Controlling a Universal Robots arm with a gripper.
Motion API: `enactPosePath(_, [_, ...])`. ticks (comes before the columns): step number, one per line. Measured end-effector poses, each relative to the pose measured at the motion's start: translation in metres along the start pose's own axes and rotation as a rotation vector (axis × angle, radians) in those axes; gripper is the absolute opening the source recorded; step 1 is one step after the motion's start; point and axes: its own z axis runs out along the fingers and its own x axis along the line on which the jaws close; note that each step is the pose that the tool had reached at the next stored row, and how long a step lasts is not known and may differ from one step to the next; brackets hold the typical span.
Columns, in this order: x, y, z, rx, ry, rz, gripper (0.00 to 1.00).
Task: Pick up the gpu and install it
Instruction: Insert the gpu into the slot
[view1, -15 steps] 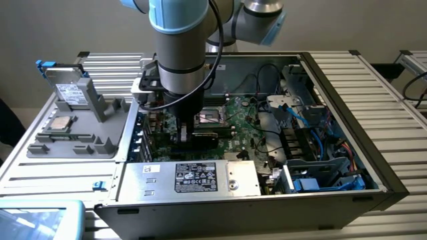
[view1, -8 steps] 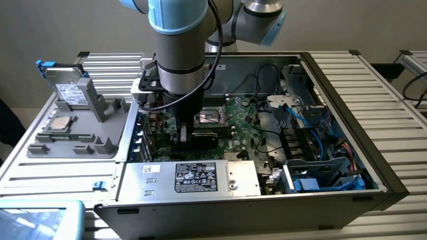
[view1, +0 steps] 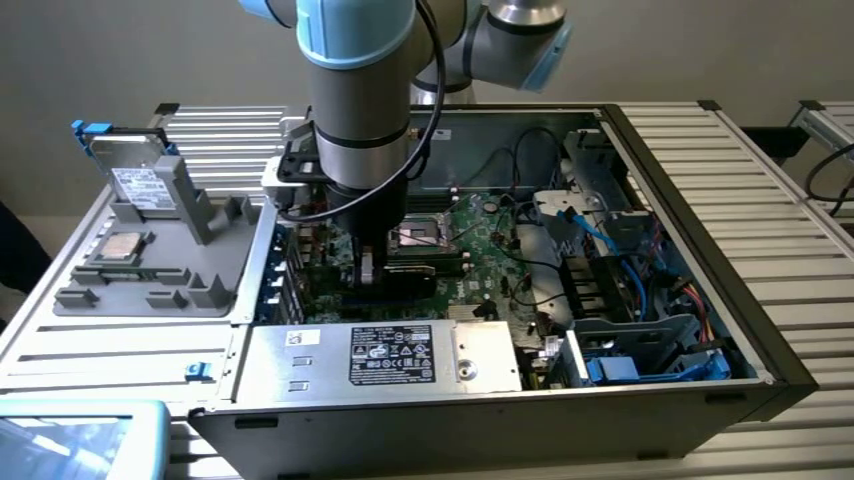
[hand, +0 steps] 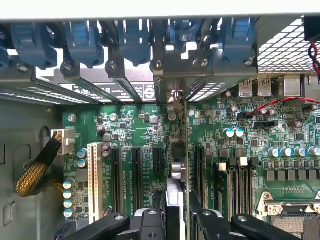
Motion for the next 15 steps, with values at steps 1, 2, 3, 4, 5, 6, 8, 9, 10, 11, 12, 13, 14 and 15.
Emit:
enactPosePath(1, [0.0,0.0001,-0.0003,0.0001,0.0,0.0,0.3])
enactPosePath(2, [0.0,0.0002,-0.0008,0.0006,-0.0002,0.0,0.3])
enactPosePath(3, [0.0,0.0006,-0.001,0.0008,-0.0011,0.001,0.36])
enactPosePath(4, [0.0,0.0004,-0.0018,0.0023,-0.0002,0.001,0.36])
enactPosePath(5, [0.0,0.0002,-0.0024,0.0035,-0.0002,0.0,0.42])
enactPosePath(6, [0.0,0.0001,-0.0039,0.0042,-0.0001,0.0,0.42])
enactPosePath(8, [0.0,0.0001,-0.0095,0.0056,0.0008,0.0,0.42])
enactPosePath(9, [0.0,0.0001,-0.0122,0.0063,0.0015,0.0,0.42])
enactPosePath(10, [0.0,0.0002,-0.015,0.0071,0.0022,0.0,0.42])
enactPosePath(11, [0.0,0.0003,-0.0178,0.0079,0.0027,0.0,0.42])
enactPosePath(12, [0.0,0.0003,-0.0203,0.009,0.0032,0.0,0.42])
enactPosePath(13, [0.0,0.0004,-0.0229,0.0096,0.0041,0.0,0.42])
enactPosePath(14, [0.0,0.0004,-0.0254,0.0105,0.0052,0.0,0.42])
enactPosePath(15, [0.0,0.0005,-0.0279,0.0113,0.0062,0.0,0.42])
